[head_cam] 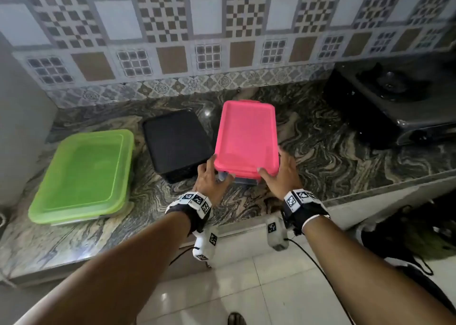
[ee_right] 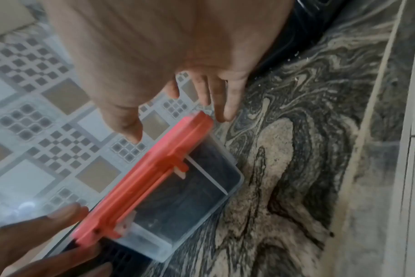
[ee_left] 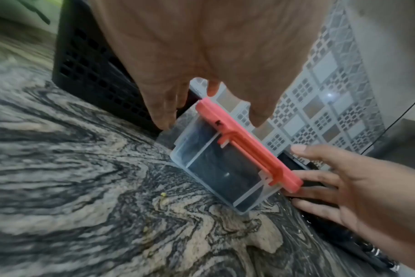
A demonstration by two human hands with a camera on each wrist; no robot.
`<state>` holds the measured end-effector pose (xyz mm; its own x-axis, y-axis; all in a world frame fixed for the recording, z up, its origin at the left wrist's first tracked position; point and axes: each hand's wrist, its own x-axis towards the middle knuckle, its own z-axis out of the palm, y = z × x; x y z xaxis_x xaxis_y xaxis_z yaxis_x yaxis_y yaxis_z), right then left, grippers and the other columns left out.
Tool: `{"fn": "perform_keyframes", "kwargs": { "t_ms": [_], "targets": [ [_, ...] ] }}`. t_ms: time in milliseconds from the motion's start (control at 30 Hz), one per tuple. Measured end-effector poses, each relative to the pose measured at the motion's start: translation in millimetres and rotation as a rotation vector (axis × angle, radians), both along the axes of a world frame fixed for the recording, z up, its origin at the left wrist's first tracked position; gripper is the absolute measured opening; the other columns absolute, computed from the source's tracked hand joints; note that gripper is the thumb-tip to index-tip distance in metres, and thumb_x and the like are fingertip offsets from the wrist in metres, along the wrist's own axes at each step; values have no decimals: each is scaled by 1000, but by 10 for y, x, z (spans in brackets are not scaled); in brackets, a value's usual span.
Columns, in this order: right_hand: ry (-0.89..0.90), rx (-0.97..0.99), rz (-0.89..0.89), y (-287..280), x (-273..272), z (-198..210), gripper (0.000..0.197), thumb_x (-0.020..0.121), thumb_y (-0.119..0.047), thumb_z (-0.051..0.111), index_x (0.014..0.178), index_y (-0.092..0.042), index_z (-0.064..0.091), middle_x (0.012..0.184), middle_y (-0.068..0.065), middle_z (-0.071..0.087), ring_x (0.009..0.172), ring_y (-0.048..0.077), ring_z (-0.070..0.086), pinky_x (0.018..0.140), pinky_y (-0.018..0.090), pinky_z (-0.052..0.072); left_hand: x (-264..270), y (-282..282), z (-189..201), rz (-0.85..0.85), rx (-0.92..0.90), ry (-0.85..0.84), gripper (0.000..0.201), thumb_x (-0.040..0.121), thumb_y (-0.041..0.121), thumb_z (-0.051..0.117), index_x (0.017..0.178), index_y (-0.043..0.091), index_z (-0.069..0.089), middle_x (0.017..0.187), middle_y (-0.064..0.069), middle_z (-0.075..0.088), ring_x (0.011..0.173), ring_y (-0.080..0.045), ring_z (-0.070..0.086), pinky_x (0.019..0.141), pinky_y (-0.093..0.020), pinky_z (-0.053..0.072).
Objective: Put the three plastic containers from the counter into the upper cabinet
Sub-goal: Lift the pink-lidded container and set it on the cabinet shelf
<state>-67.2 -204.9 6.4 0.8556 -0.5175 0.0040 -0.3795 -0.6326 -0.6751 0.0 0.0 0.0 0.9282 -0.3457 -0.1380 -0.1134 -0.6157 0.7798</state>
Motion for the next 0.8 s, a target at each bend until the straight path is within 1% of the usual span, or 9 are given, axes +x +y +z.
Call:
{"fn": "perform_keyframes", "kwargs": {
  "t_ms": [100,167,300,366,466,533,633,700,800],
  "targets": [
    [73,115,-13,-105,168,-66,96,85,-49,74,160,-23,20,154,13,44,133,33,53,102,36,44,155,-155,-111,2,-8,15,86,91,44,66,160,32,16,146,-17,41,130,-36,52,109,-43,43],
    [34,222,16,-140,225,-172,101,85,-46,76,161,-24,14,155,8,46,136,27,52,102,26,38,253,-225,-201,11,-34,24,87,91,46,66,161,36,14,151,-16,42,134,-34,50,112,-41,40],
    [-87,373,4,-160,245,-330,110,78,-49,81,161,-34,10,157,0,44,130,15,53,112,35,43,364,-288,-322,50,-94,18,89,86,54,68,159,41,19,157,-12,44,140,-29,48,115,-40,40],
    [-110,396,-18,-141,219,-340,110,77,-51,82,161,-39,11,159,-3,41,125,10,51,110,32,43,345,-301,-319,66,-111,0,89,86,53,70,159,41,21,156,-9,46,138,-27,51,114,-41,42],
    [-151,382,-25,-72,89,-343,110,77,-55,80,160,-41,9,159,-1,42,129,15,54,109,36,47,212,-258,-278,58,-118,-43,89,86,49,72,159,35,24,152,-9,46,133,-27,53,107,-40,47],
    [-167,389,-34,9,-79,-343,113,74,-64,78,159,-44,7,155,1,47,126,18,59,104,44,53,63,-176,-244,41,-130,-53,89,86,49,73,159,33,25,149,-9,44,130,-27,54,103,-40,50],
    [-192,462,-84,168,-370,-293,115,67,-77,74,157,-49,8,144,3,58,113,23,70,88,49,62,-196,-39,-134,24,-162,-71,90,86,50,72,159,32,24,149,-8,43,130,-25,54,101,-43,53],
    [-239,520,-99,296,-582,-201,112,69,-72,77,157,-46,13,138,6,62,105,22,74,76,45,65,-380,71,-24,5,-181,-101,90,86,53,71,159,32,24,151,-7,44,130,-23,54,100,-42,54],
    [-318,514,-95,529,-901,56,109,74,-65,76,160,-39,13,133,4,64,102,15,74,73,37,66,-621,270,176,-33,-244,-150,92,82,69,65,158,38,24,153,-1,45,133,-17,54,101,-47,55]
  ]
}}
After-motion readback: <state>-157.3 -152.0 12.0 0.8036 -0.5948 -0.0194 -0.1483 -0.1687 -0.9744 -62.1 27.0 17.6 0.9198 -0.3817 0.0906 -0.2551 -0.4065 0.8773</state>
